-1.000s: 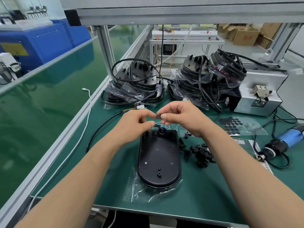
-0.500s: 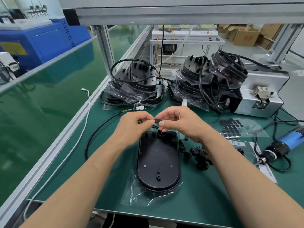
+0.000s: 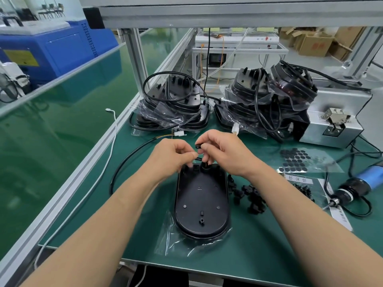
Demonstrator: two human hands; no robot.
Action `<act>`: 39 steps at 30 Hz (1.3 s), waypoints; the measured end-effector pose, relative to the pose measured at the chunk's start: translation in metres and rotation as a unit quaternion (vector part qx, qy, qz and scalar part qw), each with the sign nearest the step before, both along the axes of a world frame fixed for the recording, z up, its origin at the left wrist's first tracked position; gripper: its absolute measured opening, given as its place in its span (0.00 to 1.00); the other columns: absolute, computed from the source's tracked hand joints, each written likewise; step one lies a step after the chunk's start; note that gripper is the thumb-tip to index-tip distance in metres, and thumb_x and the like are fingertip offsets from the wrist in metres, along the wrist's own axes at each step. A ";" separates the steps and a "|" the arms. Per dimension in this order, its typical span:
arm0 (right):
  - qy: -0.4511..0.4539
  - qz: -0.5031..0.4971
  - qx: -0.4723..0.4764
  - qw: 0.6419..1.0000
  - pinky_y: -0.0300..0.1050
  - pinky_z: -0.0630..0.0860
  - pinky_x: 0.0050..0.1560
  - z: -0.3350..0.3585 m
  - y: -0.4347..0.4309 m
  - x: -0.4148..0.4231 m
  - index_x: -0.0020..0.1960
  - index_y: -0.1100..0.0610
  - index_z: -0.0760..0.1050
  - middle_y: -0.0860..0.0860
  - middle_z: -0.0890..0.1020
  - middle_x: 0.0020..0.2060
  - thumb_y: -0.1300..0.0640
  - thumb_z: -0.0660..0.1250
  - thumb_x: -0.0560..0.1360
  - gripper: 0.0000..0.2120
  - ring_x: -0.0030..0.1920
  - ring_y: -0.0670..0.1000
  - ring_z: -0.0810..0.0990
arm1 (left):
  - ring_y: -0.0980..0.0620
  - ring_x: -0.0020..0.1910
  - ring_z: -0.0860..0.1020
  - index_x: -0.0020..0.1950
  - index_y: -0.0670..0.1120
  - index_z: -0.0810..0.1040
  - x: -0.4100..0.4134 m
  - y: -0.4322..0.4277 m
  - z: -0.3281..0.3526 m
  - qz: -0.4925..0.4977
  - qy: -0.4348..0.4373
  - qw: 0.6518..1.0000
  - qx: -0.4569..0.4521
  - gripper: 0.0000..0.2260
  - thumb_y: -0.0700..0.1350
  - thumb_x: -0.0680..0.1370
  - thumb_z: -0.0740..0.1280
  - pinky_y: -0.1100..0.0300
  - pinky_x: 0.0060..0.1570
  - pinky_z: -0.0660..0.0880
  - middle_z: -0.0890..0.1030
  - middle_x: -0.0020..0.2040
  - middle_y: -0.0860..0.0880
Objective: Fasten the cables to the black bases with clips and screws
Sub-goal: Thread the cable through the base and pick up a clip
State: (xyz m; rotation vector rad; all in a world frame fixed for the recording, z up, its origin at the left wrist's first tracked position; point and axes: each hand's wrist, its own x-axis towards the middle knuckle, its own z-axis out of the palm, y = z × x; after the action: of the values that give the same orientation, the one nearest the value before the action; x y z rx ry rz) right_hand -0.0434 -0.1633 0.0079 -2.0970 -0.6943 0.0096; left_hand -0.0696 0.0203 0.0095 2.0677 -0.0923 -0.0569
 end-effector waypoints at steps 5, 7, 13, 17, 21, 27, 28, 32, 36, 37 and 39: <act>-0.104 0.038 -0.190 0.975 0.48 0.76 0.51 0.008 -0.005 0.007 0.55 0.57 0.76 0.43 0.75 0.42 0.63 0.60 0.80 0.08 0.41 0.47 0.76 | 0.58 0.23 0.69 0.43 0.37 0.81 -0.001 0.007 0.011 -0.046 0.038 0.998 -0.032 0.00 0.34 0.74 0.71 0.70 0.24 0.65 0.80 0.32 0.45; -0.122 0.063 -0.234 0.962 0.48 0.73 0.52 0.009 -0.005 0.006 0.55 0.55 0.75 0.40 0.71 0.40 0.61 0.60 0.81 0.07 0.44 0.47 0.73 | 0.58 0.24 0.69 0.42 0.38 0.80 0.000 0.007 0.009 -0.044 0.027 0.998 -0.040 0.02 0.33 0.74 0.70 0.69 0.26 0.66 0.80 0.32 0.45; -0.139 0.083 -0.239 0.957 0.49 0.72 0.51 0.007 -0.005 0.006 0.57 0.53 0.75 0.42 0.72 0.43 0.58 0.60 0.82 0.07 0.47 0.49 0.73 | 0.54 0.28 0.70 0.41 0.44 0.80 0.003 0.009 -0.004 -0.035 0.011 0.998 -0.047 0.05 0.35 0.74 0.71 0.66 0.29 0.68 0.80 0.32 0.49; -0.109 0.081 -0.169 0.976 0.49 0.74 0.50 0.002 -0.006 0.006 0.55 0.55 0.79 0.40 0.75 0.38 0.60 0.64 0.80 0.07 0.43 0.46 0.74 | 0.55 0.28 0.70 0.43 0.43 0.79 0.003 0.010 -0.009 -0.035 0.024 0.998 -0.053 0.04 0.36 0.75 0.70 0.66 0.30 0.68 0.80 0.32 0.49; -0.034 0.093 -0.100 0.990 0.39 0.73 0.46 0.003 -0.006 0.004 0.58 0.55 0.79 0.41 0.83 0.41 0.64 0.66 0.79 0.10 0.39 0.46 0.78 | 0.57 0.26 0.70 0.49 0.40 0.75 0.003 0.009 -0.009 -0.042 0.052 0.993 -0.099 0.05 0.32 0.77 0.66 0.69 0.28 0.67 0.80 0.35 0.45; 0.007 0.092 -0.114 0.989 0.28 0.67 0.41 0.006 -0.004 0.005 0.61 0.56 0.74 0.30 0.79 0.32 0.65 0.63 0.80 0.11 0.34 0.37 0.75 | 0.57 0.26 0.70 0.51 0.39 0.74 0.004 0.007 -0.005 -0.029 0.045 0.993 -0.101 0.06 0.31 0.77 0.66 0.69 0.28 0.67 0.80 0.37 0.42; 0.017 0.076 -0.106 0.991 0.29 0.67 0.40 0.004 -0.003 0.005 0.59 0.55 0.74 0.35 0.80 0.31 0.64 0.64 0.80 0.09 0.34 0.38 0.75 | 0.57 0.26 0.71 0.51 0.38 0.74 0.003 0.006 -0.006 -0.023 0.042 0.994 -0.100 0.05 0.31 0.77 0.66 0.69 0.28 0.67 0.80 0.37 0.42; 0.024 0.019 -0.068 0.997 0.33 0.67 0.38 -0.001 -0.004 0.007 0.46 0.53 0.80 0.45 0.82 0.33 0.58 0.71 0.76 0.02 0.33 0.40 0.73 | 0.60 0.25 0.69 0.50 0.40 0.80 0.004 0.006 -0.005 -0.021 0.036 0.996 -0.082 0.04 0.35 0.76 0.68 0.70 0.27 0.66 0.79 0.34 0.46; 0.074 -0.019 -0.014 0.997 0.31 0.66 0.34 -0.006 -0.003 0.007 0.41 0.53 0.82 0.38 0.79 0.28 0.60 0.74 0.74 0.04 0.29 0.38 0.72 | 0.62 0.24 0.68 0.45 0.41 0.84 0.003 0.004 0.000 -0.037 0.049 0.996 -0.058 0.03 0.39 0.73 0.74 0.71 0.26 0.65 0.78 0.31 0.51; 0.087 -0.022 -0.007 0.996 0.31 0.66 0.35 -0.007 -0.003 0.006 0.42 0.53 0.83 0.38 0.79 0.28 0.60 0.74 0.74 0.04 0.30 0.37 0.73 | 0.63 0.23 0.69 0.45 0.40 0.84 0.003 0.003 0.001 -0.038 0.055 0.996 -0.057 0.03 0.38 0.73 0.74 0.73 0.26 0.65 0.80 0.32 0.51; 0.092 -0.027 -0.002 0.995 0.30 0.67 0.36 -0.003 -0.011 0.004 0.45 0.53 0.84 0.37 0.80 0.29 0.60 0.72 0.76 0.04 0.30 0.37 0.74 | 0.62 0.22 0.68 0.46 0.40 0.83 0.004 0.001 0.003 -0.037 0.070 0.995 -0.066 0.03 0.36 0.73 0.73 0.73 0.24 0.64 0.82 0.34 0.48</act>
State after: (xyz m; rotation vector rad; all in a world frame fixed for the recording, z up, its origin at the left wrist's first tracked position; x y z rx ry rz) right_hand -0.0392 -0.1746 0.0046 -2.0866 -0.5260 0.1720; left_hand -0.0655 0.0217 0.0126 1.9230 -0.0842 -0.2343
